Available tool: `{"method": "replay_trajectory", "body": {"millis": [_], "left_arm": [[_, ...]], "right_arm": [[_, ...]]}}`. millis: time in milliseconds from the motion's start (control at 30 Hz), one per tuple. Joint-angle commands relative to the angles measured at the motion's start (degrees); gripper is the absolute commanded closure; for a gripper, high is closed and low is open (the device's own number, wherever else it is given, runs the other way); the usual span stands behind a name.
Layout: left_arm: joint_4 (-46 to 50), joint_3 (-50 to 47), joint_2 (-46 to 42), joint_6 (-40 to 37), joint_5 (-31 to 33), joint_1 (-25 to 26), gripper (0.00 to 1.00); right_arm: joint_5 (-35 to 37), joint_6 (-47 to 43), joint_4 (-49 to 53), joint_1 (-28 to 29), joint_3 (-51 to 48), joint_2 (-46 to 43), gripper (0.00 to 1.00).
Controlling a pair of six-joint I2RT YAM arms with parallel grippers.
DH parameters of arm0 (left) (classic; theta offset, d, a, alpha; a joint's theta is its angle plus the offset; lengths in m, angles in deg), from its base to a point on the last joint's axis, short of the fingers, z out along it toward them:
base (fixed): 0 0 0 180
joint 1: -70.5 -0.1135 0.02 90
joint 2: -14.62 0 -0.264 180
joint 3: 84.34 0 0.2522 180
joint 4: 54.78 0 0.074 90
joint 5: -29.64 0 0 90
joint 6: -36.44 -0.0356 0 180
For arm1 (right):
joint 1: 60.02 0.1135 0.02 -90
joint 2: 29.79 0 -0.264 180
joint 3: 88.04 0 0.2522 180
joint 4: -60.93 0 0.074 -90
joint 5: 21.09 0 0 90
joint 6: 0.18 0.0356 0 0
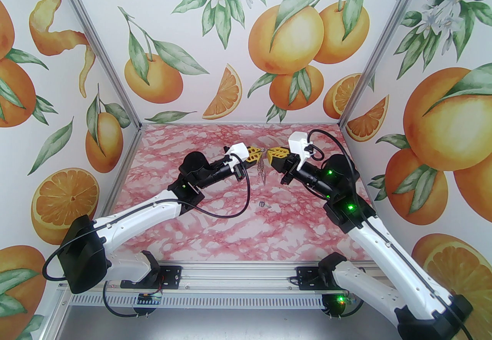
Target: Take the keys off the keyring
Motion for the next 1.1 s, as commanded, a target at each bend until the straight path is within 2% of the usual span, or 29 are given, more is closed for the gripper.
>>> {"method": "replay_trajectory", "body": {"millis": [0,200,467,500,567,733,933,1067], "left_arm": [[-1.83,-0.55,-0.61,1.39,2.52,-0.07,1.00],[-3.28,-1.20,0.68,3.13,2.67,0.64,1.00],[-3.91,-2.19,1.37,4.29,-2.55,0.80,1.00],[-3.45,-2.80,0.70,3.70,-3.08,0.86,0.91],[-2.07,-3.43,-0.20,3.19,-2.73,0.78,0.91],[-0.41,-5.88,-2.46,3.13,-1.77,0.38,0.71],[-0.10,-6.00,-2.44,3.91,-3.61,-0.07,0.62],[-0.29,-6.07,-2.34,3.39,-4.82,-0.57,0.61]], "right_arm": [[1.62,-0.65,3.58,-0.11,2.77,0.29,1.00],[-2.46,-1.76,5.09,0.18,3.85,0.74,1.00],[-5.53,-3.24,6.78,0.08,5.67,1.95,1.00],[-5.87,-4.17,8.62,0.08,6.52,2.37,1.00],[-6.75,-5.10,10.76,-0.03,7.44,3.12,1.00],[-8.21,-7.10,14.41,-0.01,8.97,3.45,1.00],[-12.08,-7.19,16.29,-0.08,9.93,3.98,1.00],[-14.32,-6.99,16.92,-0.23,10.16,4.15,1.00]]}}
